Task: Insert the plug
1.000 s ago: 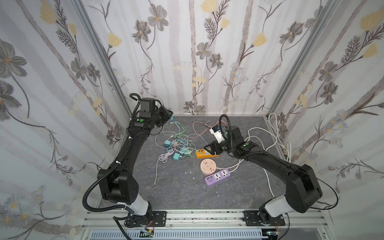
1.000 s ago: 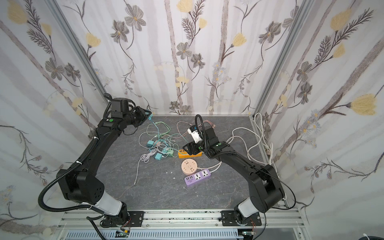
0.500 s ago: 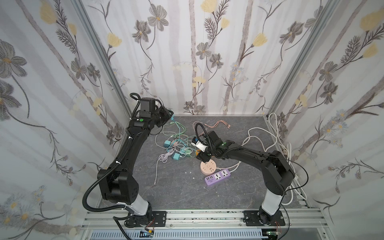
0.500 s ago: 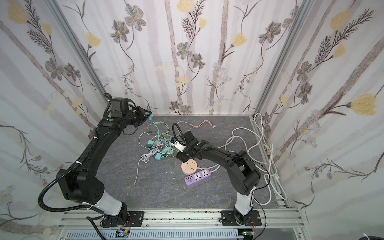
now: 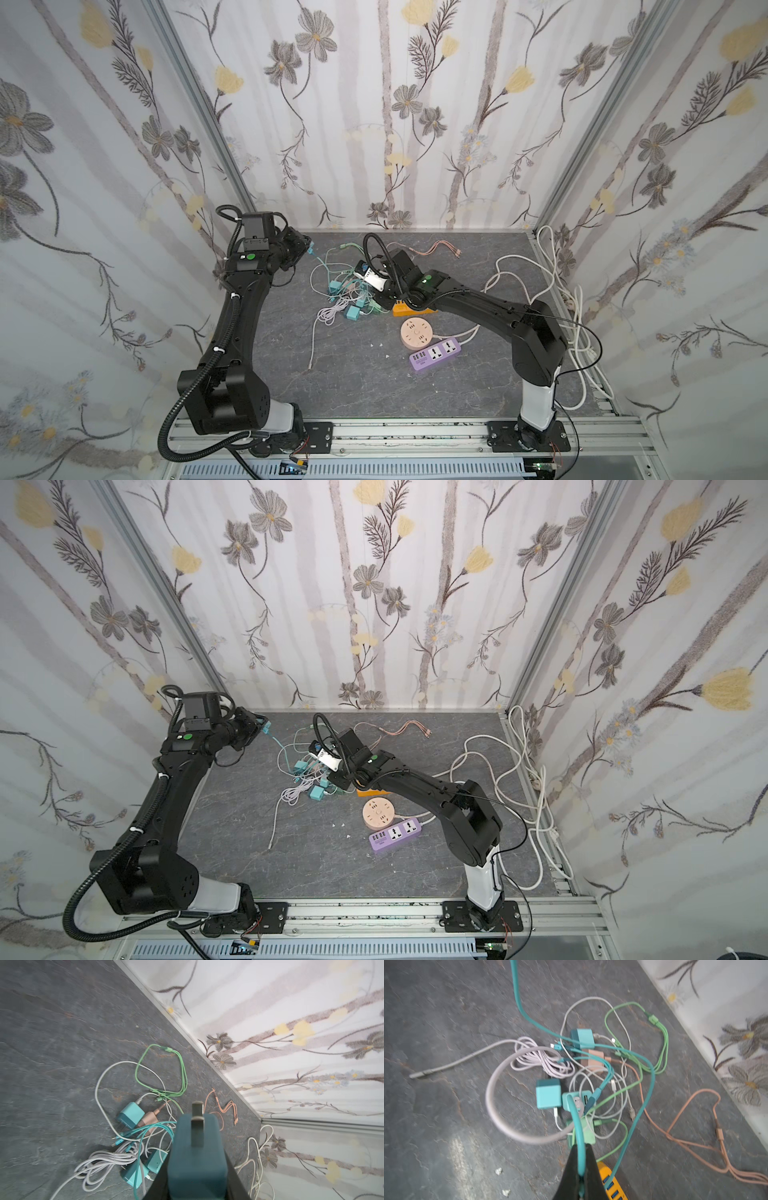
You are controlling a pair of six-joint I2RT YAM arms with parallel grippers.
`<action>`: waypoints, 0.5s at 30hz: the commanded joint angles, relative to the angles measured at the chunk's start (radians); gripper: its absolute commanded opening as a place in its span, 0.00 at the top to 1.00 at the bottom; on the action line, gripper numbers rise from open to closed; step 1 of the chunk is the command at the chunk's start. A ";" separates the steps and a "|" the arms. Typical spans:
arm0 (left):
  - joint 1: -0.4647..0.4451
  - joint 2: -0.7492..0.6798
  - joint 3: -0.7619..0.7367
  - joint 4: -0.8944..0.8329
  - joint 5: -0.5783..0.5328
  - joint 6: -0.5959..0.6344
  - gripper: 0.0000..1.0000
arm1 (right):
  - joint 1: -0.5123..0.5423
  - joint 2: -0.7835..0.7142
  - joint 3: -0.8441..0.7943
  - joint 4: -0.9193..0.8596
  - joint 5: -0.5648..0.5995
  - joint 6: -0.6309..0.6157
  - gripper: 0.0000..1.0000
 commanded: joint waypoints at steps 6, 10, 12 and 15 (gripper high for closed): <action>0.094 -0.081 0.034 -0.054 0.004 0.074 1.00 | 0.019 -0.073 0.210 0.169 0.106 -0.028 1.00; 0.094 -0.084 0.025 -0.036 0.023 0.064 1.00 | 0.015 -0.126 0.197 0.201 0.045 -0.026 1.00; 0.093 -0.080 0.012 -0.020 0.040 0.053 1.00 | 0.011 -0.101 0.232 0.113 0.016 -0.072 1.00; 0.093 -0.066 0.005 -0.010 0.070 0.040 1.00 | 0.003 -0.118 0.208 0.122 0.045 -0.001 1.00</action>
